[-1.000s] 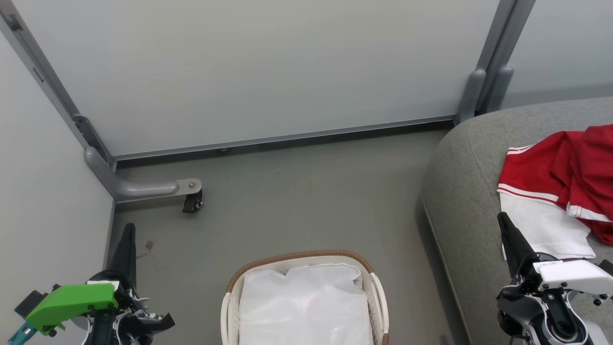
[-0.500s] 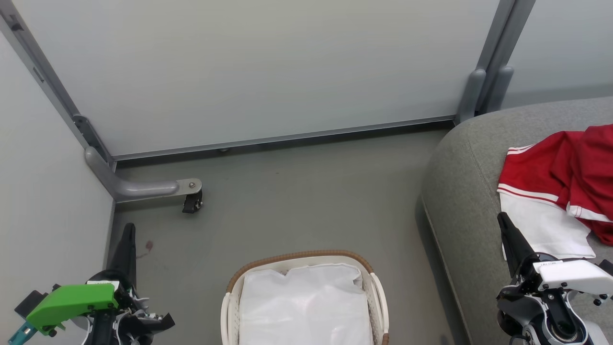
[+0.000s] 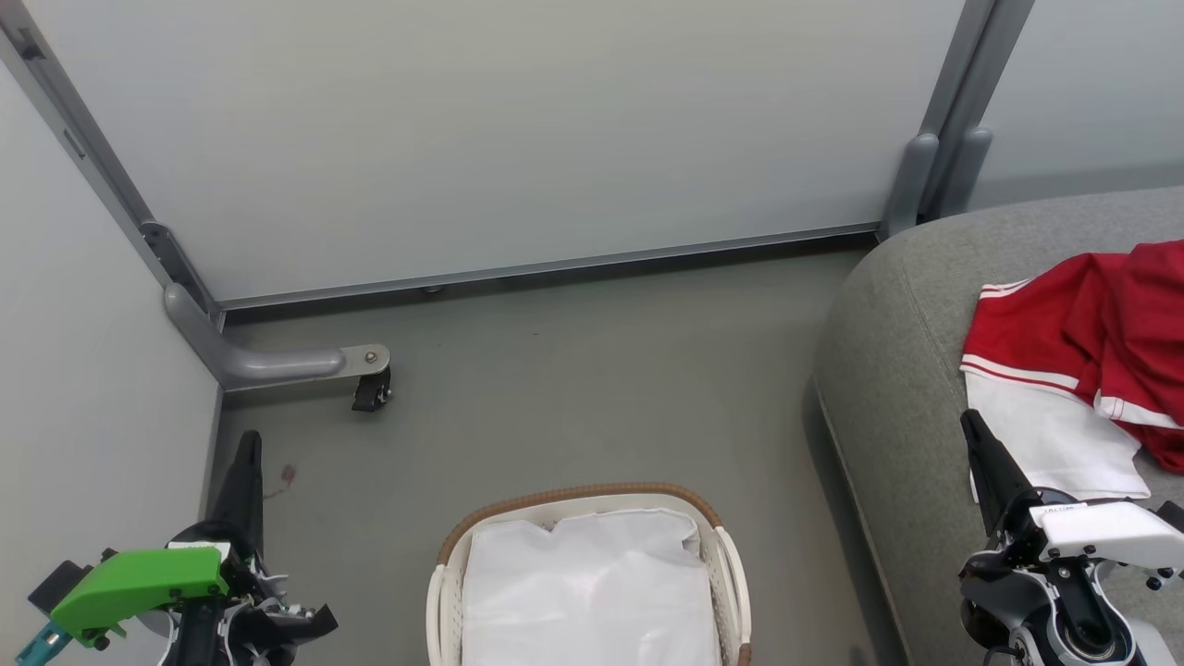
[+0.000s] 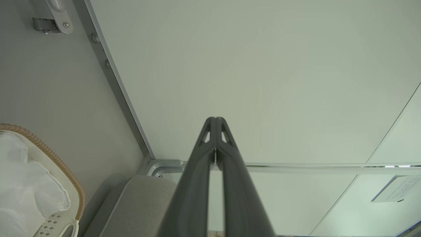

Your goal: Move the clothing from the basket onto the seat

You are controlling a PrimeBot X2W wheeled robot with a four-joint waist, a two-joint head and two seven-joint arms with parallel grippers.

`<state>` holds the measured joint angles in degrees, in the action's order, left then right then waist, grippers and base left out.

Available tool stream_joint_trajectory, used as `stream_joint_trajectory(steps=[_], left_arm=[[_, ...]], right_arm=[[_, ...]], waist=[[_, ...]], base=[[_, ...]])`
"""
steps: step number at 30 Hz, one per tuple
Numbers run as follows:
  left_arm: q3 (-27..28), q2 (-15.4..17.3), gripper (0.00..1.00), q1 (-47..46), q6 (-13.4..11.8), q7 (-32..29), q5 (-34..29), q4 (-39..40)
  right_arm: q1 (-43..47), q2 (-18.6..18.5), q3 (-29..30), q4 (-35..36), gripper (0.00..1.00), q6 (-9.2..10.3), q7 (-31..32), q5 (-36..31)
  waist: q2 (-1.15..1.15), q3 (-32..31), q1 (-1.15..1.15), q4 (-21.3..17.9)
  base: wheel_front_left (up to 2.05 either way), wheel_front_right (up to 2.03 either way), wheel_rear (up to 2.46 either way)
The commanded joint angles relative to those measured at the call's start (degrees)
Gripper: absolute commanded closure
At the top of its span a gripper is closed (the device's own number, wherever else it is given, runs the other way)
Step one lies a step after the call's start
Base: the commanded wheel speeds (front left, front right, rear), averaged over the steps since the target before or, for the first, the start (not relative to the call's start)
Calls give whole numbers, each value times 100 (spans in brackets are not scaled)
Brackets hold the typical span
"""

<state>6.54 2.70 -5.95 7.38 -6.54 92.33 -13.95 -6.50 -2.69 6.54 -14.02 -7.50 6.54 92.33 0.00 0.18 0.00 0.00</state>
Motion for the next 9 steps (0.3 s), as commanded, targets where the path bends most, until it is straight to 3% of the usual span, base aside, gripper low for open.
stream_joint_trajectory(steps=[1,9], left_arm=[[10,33,100,-55,24,-19,18,1],[10,34,100,-55,24,-19,18,0]], right_arm=[[60,-36,10,18,100,2,19,18],[60,-36,10,18,100,2,19,18]], waist=[[0,0,0,0],[0,0,0,0]], base=[[0,0,0],[0,0,0]])
